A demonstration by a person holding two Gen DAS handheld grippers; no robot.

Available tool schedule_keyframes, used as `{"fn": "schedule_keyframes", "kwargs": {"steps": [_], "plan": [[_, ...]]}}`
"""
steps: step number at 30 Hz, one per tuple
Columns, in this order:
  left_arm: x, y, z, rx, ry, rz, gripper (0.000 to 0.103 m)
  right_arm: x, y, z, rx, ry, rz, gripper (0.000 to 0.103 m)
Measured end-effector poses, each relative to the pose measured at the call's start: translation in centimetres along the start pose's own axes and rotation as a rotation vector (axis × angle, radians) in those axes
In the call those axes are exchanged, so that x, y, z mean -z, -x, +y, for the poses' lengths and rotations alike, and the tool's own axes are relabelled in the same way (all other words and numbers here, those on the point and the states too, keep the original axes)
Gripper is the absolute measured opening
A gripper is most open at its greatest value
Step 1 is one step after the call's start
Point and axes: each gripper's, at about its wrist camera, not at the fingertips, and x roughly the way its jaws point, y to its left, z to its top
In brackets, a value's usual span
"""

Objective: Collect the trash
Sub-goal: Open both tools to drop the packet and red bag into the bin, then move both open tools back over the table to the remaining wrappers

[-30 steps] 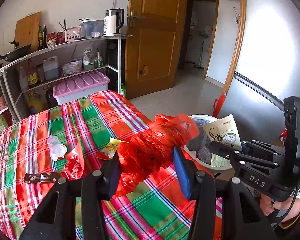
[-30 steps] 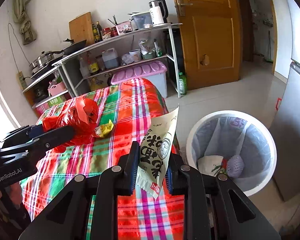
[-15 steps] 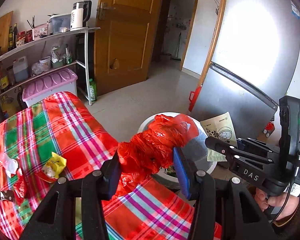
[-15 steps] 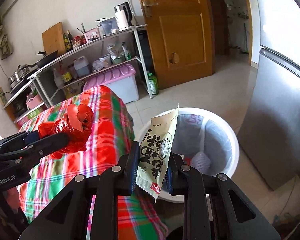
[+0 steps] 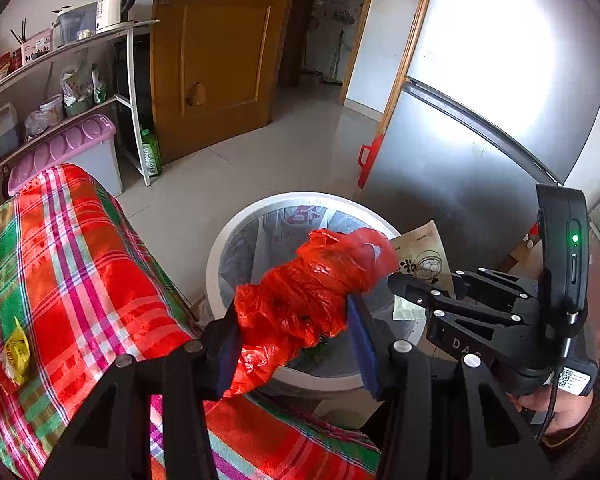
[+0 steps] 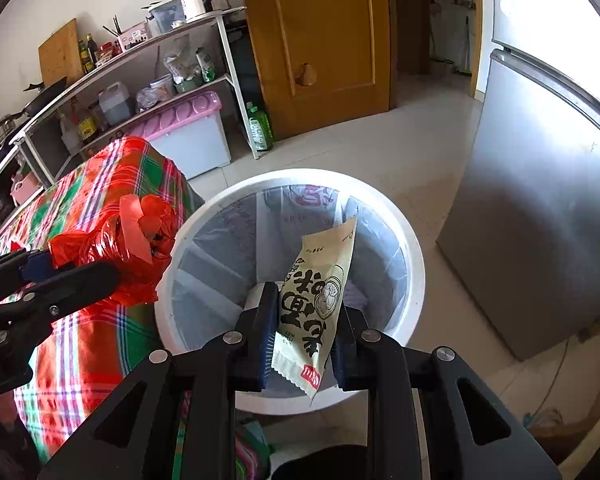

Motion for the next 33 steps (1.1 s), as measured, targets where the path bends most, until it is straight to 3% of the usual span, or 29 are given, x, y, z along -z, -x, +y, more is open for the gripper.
{"fn": "schedule_keyframes", "kwargs": {"steps": [10,13,18,33], "plan": [[0.1,-2.3,0.1,-0.023,0.03,0.048,0.053,0.2,-3.1,-1.2,0.017,0.014,0.061,0.025],[0.0,-2.5,0.3,-0.025,0.037,0.053,0.059,0.3,-3.3,-1.1,0.026,0.024,0.067,0.026],[-0.1,-2.7,0.8,-0.038,0.05,0.061,0.071,0.4,-3.3,-1.1,0.027,0.015,0.06,0.047],[0.0,0.2,2.1,-0.059,0.086,0.007,0.074,0.4,-1.7,-1.1,0.016,-0.033,0.029,0.048]]}}
